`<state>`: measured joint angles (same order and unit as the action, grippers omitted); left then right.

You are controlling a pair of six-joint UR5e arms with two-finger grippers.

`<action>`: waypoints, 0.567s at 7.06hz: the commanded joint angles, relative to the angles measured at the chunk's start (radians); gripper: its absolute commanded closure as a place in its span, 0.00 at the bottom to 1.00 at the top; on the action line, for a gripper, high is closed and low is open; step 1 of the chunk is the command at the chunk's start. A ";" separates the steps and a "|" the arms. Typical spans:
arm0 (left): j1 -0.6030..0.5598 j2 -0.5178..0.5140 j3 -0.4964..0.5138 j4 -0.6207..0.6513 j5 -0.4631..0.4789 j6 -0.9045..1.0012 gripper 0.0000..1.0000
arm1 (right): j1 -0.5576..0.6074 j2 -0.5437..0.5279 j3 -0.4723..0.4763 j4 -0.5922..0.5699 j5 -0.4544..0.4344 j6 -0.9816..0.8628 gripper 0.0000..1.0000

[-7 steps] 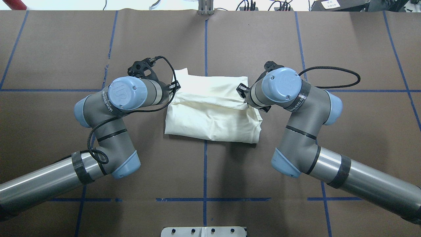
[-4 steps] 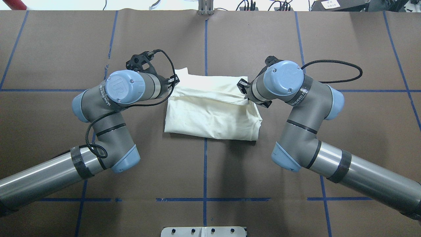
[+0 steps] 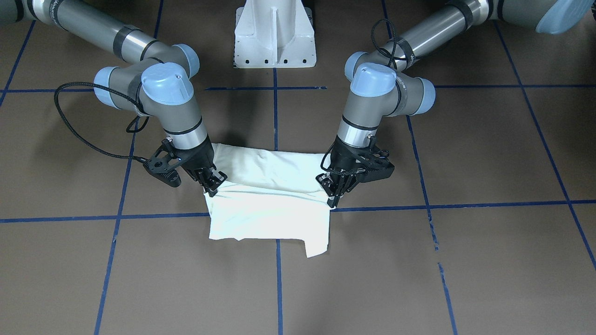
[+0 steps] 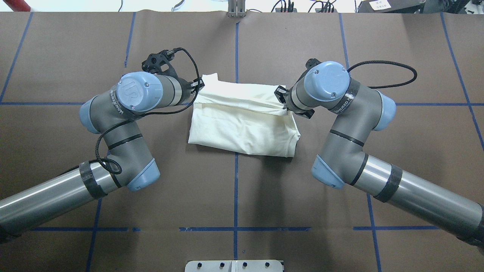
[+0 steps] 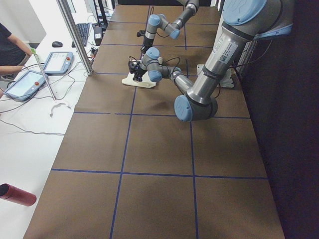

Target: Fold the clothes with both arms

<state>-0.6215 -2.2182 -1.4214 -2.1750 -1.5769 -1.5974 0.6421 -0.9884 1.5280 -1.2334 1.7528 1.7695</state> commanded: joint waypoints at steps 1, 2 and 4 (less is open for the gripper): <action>-0.001 -0.062 0.103 -0.014 0.001 0.002 0.58 | 0.001 0.004 -0.031 0.002 0.001 -0.008 0.74; -0.032 -0.066 0.120 -0.046 -0.002 0.020 0.34 | 0.027 0.019 -0.019 0.000 0.004 -0.040 0.01; -0.053 -0.060 0.087 -0.046 -0.006 0.039 0.23 | 0.045 0.022 0.001 0.000 0.023 -0.091 0.00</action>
<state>-0.6648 -2.2783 -1.3164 -2.2185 -1.5806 -1.5659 0.6724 -0.9718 1.5171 -1.2331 1.7656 1.7012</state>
